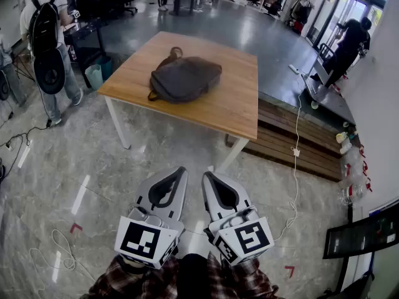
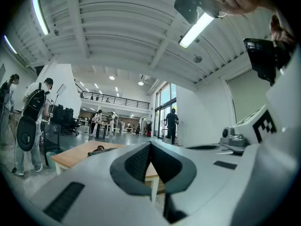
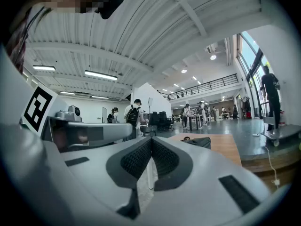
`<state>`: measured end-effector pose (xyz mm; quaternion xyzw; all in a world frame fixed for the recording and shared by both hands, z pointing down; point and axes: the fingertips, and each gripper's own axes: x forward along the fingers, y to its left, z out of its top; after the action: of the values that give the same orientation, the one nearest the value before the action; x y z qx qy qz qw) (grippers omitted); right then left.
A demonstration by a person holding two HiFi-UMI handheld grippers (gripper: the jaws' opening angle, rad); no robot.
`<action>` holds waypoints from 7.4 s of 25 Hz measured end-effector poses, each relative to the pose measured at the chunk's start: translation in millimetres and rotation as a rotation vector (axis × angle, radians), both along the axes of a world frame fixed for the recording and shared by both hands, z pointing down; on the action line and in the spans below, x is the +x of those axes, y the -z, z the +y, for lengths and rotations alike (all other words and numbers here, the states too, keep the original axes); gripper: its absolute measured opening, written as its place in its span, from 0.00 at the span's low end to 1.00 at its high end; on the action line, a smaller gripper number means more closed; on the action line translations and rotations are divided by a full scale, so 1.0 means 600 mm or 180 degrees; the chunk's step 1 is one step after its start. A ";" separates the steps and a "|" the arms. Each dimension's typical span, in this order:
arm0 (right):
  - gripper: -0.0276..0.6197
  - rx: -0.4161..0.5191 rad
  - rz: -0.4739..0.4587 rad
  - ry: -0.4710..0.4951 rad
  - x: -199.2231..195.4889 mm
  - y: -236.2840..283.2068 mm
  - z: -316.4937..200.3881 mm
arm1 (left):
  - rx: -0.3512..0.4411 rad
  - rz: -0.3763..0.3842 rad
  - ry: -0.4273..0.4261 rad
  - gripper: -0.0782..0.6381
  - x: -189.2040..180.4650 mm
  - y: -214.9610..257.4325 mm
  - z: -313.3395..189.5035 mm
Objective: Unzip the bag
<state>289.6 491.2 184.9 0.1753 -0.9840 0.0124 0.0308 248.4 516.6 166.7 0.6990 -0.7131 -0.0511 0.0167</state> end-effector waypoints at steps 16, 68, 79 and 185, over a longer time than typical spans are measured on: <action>0.06 -0.0280 0.0160 -0.0014 -0.206 -0.075 -0.205 | -0.0227 0.0124 0.0153 0.12 -0.223 -0.075 -0.172; 0.06 -0.0516 0.0355 -0.1300 -0.523 -0.073 -0.943 | -0.0702 0.0030 -0.1193 0.12 -0.565 -0.102 -0.956; 0.06 -0.1131 0.1068 -0.1205 -0.492 -0.285 -0.976 | -0.1839 0.0042 -0.1284 0.12 -0.534 -0.357 -0.987; 0.07 -0.0160 0.3024 -0.0145 -0.511 -0.575 -1.087 | -0.3185 0.0309 -0.1548 0.12 -0.500 -0.580 -0.974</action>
<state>-16.8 -161.2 529.8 0.1823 -0.8562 -0.0446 0.4813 -51.8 -68.0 514.7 0.7471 -0.4670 0.2669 0.3906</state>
